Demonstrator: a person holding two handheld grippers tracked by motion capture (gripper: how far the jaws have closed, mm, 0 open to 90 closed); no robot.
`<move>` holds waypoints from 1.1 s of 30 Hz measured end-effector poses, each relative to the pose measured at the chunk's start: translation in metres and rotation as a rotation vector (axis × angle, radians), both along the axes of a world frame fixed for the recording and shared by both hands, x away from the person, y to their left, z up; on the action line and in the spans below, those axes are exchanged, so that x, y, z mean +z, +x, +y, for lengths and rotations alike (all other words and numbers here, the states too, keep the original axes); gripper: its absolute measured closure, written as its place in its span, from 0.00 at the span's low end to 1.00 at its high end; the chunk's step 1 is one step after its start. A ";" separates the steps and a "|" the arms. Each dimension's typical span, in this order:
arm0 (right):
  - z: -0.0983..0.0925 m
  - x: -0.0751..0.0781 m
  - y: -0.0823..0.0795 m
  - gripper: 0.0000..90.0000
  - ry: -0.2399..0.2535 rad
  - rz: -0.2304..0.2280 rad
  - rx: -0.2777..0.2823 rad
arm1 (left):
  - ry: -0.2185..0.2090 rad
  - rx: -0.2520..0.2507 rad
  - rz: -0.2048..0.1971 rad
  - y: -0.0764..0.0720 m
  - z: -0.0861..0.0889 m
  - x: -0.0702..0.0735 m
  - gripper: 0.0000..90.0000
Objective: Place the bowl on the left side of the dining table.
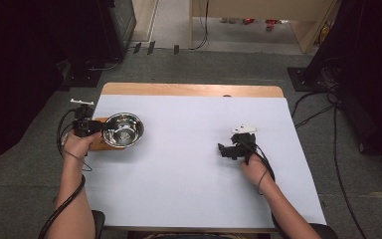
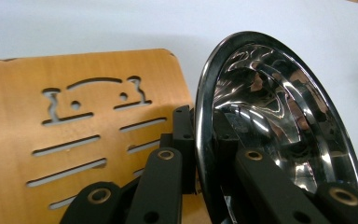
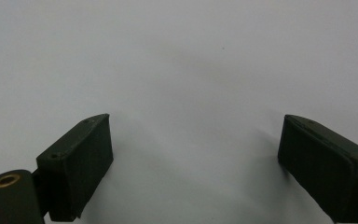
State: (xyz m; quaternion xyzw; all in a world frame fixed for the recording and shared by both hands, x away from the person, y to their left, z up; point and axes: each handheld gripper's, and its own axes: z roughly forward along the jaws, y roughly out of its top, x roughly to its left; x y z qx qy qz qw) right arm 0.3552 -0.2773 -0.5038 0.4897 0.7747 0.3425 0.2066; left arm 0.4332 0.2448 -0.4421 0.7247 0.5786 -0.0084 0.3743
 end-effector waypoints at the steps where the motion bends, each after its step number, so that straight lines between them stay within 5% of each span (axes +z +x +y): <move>1: 0.000 0.000 0.000 0.11 -0.001 -0.001 0.000 | 0.000 0.005 -0.001 0.000 0.001 0.000 0.95; 33: 0.000 0.000 0.000 0.11 0.003 0.003 0.001 | -0.020 0.160 0.000 0.002 0.043 -0.017 0.95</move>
